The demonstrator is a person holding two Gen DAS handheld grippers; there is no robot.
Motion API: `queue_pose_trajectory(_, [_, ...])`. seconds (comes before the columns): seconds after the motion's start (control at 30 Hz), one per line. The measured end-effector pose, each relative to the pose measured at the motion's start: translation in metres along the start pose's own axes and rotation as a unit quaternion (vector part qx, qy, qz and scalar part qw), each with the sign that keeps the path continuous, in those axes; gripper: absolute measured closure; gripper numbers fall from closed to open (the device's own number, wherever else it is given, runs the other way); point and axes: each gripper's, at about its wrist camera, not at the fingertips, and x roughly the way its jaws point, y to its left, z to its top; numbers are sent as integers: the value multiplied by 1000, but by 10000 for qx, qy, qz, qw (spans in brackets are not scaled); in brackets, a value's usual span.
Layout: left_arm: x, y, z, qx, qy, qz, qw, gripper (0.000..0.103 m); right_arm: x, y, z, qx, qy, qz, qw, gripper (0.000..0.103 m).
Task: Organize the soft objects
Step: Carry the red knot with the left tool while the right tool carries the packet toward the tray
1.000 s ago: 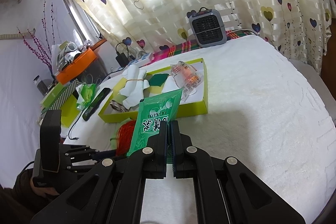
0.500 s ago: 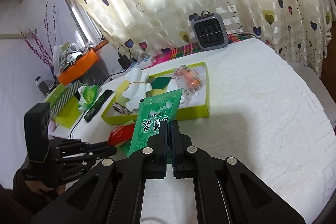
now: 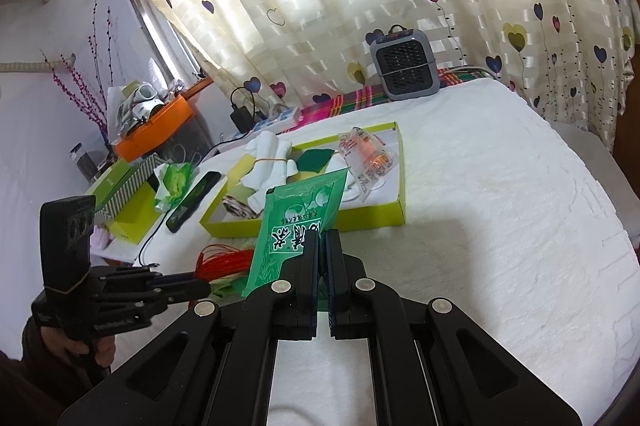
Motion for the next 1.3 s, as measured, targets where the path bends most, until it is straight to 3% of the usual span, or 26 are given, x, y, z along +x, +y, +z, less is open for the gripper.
queue_pose_trajectory(0.07, [-10, 7, 6, -218, -180, -234, 9993, 91, 0, 0, 0, 4, -7, -1, 10000, 100])
queue_pose_trajectory(0.17, [-21, 10, 16, -265, -357, -81, 9990, 91, -2, 1, 1, 2, -35, 2, 10000, 100])
queue_pose_trajectory(0.3, [-33, 14, 24, -473, -513, -477, 9964, 91, -5, 2, 0, 11, -71, 28, 10000, 100])
queue_pose_trajectory(0.53, [-39, 9, 37, -371, -650, -422, 9963, 91, -6, 3, 0, 10, -78, 32, 10000, 100])
queue_pose_trajectory(0.7, [-42, 16, 40, -506, -811, -889, 9914, 91, -9, 1, 0, 39, -112, 29, 9999, 100])
queue_pose_trajectory(0.8, [-28, 23, 37, -567, -500, -511, 9958, 91, -7, -1, -2, 73, -78, 28, 9999, 100])
queue_pose_trajectory(0.9, [-20, 27, 29, -627, -326, -497, 9963, 91, -7, -1, -3, 88, -64, 67, 9999, 100])
queue_pose_trajectory(1.13, [23, 3, 8, -4, 486, -64, 9988, 90, 0, -3, -6, 120, 17, 87, 9999, 100])
queue_pose_trajectory(1.3, [41, -8, 4, 314, 689, 128, 9970, 90, -1, -5, -9, 150, 44, 74, 9999, 100])
